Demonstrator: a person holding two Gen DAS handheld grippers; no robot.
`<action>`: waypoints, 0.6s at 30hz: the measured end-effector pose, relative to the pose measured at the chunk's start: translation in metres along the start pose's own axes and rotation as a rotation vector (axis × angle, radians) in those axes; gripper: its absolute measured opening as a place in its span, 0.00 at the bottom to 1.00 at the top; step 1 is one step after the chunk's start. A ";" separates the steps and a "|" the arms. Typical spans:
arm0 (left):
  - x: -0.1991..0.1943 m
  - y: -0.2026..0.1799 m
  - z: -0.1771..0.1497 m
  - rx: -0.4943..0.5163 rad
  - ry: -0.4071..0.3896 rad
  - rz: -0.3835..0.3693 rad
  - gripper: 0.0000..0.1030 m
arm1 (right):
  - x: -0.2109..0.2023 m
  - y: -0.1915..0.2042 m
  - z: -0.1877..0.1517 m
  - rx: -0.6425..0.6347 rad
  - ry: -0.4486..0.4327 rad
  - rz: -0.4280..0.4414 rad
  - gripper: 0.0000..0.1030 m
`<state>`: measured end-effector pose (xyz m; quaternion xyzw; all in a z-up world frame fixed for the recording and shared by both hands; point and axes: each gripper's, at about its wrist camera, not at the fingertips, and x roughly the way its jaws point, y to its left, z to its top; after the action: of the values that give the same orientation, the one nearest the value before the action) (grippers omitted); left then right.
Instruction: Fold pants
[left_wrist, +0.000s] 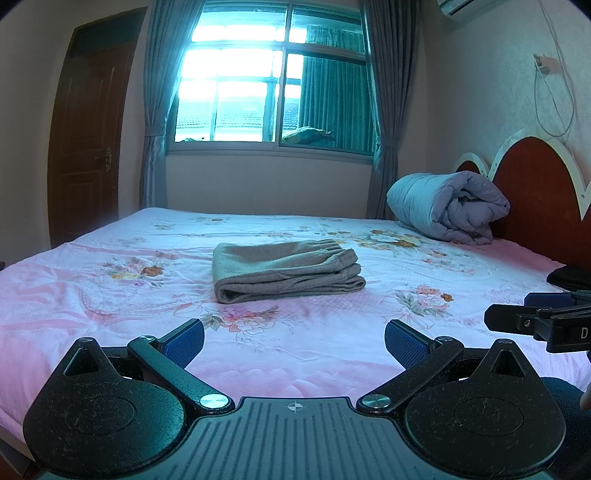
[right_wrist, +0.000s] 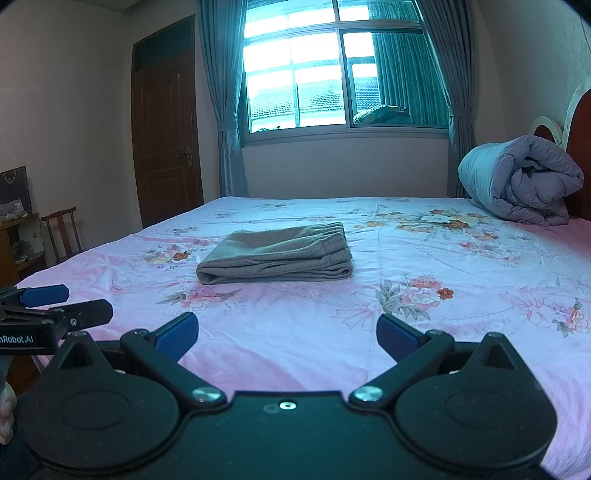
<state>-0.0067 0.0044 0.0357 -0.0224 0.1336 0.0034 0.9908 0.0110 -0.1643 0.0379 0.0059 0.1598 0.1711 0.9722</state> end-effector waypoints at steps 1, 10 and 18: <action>0.000 0.000 0.000 0.000 0.000 0.001 1.00 | 0.000 0.000 0.000 0.000 0.000 0.000 0.94; 0.000 0.000 0.000 0.001 0.000 0.000 1.00 | 0.000 0.000 0.000 0.001 0.000 0.000 0.94; -0.001 0.004 0.001 0.011 -0.007 0.001 1.00 | 0.000 0.000 0.000 0.000 0.001 0.002 0.94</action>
<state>-0.0076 0.0083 0.0367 -0.0170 0.1302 0.0033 0.9913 0.0109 -0.1645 0.0375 0.0059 0.1604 0.1718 0.9720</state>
